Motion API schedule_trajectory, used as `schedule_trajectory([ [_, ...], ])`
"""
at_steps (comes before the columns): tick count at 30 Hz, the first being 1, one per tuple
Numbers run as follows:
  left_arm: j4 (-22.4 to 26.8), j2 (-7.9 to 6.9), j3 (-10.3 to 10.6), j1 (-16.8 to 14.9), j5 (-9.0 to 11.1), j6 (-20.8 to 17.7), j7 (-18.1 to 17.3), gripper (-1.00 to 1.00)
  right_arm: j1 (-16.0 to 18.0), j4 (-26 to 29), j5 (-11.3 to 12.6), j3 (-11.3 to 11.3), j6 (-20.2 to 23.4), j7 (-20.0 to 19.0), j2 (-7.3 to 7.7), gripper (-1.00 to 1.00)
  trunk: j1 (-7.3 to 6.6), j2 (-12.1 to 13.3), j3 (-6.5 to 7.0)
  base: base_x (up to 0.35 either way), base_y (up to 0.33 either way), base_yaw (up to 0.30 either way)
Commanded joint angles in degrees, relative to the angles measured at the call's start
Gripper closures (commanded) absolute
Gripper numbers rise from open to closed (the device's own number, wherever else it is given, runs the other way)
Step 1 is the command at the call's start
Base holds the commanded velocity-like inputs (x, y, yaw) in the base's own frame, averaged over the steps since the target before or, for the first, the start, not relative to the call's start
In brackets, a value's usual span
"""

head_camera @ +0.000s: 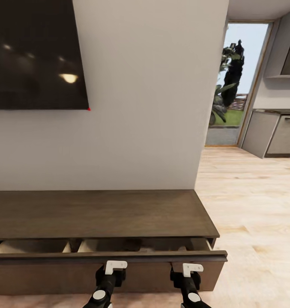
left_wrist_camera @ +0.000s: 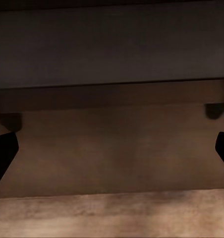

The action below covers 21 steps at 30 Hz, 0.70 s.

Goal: Place each of the two pumpkins and all three candles from the living room inside a cabinet in the living room (use any cabinet), then make sure every cabinet is closed, and position the cauldron so it is next to a table in the living room.

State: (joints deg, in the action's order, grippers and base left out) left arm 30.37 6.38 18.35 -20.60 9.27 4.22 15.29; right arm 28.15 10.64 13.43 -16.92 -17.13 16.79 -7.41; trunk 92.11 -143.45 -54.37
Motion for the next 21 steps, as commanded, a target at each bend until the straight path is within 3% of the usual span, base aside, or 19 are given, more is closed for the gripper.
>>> schedule_trajectory([
  [1, 0.0, -0.05, 0.5, -0.1, 0.6, 0.3, 0.4, -1.00, 0.1, 0.0, 0.5, -0.3, -0.3, 0.3, 0.00, -1.00, 0.01, 0.0, -0.05, 0.195, 0.000, 0.000],
  [21, 0.0, -0.05, 0.5, -0.1, 0.7, 0.3, 0.4, -1.00, 0.1, 0.0, 0.4, -0.3, -0.3, 0.3, 0.03, -1.00, 0.01, 0.0, -0.05, 0.178, 0.000, 0.000],
])
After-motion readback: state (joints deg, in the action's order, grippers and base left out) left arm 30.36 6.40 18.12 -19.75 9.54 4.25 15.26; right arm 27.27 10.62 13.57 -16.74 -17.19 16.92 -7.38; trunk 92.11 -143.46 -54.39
